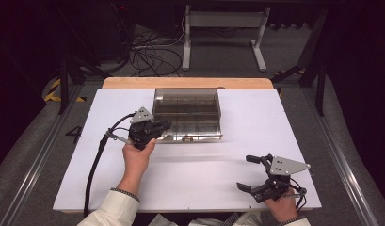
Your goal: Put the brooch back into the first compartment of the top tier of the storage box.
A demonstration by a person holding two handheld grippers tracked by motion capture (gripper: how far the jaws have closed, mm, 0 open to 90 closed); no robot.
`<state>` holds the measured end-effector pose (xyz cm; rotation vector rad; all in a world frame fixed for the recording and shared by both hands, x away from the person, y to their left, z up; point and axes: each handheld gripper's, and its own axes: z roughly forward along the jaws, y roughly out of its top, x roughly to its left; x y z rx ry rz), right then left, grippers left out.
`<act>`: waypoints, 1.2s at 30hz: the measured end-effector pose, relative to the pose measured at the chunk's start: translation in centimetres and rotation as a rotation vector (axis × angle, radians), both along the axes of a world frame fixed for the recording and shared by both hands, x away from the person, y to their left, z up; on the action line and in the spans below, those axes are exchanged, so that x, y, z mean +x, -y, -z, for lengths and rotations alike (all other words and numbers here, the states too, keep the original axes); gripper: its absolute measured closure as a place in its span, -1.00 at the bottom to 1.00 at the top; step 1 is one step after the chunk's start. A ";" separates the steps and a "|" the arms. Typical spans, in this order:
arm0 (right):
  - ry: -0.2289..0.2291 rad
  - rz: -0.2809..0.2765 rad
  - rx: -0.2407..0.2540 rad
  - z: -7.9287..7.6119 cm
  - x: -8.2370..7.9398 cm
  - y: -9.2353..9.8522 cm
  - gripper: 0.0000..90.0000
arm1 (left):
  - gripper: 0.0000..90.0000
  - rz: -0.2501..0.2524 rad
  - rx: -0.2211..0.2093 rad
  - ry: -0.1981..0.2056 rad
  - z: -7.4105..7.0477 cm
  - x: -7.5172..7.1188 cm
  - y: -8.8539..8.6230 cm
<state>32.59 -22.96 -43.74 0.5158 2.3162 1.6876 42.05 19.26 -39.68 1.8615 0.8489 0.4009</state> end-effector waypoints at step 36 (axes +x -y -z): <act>0.000 -0.004 0.001 0.0 -0.1 0.0 -0.94 | 0.17 0.022 -0.047 0.036 -1.3 -1.2 -0.3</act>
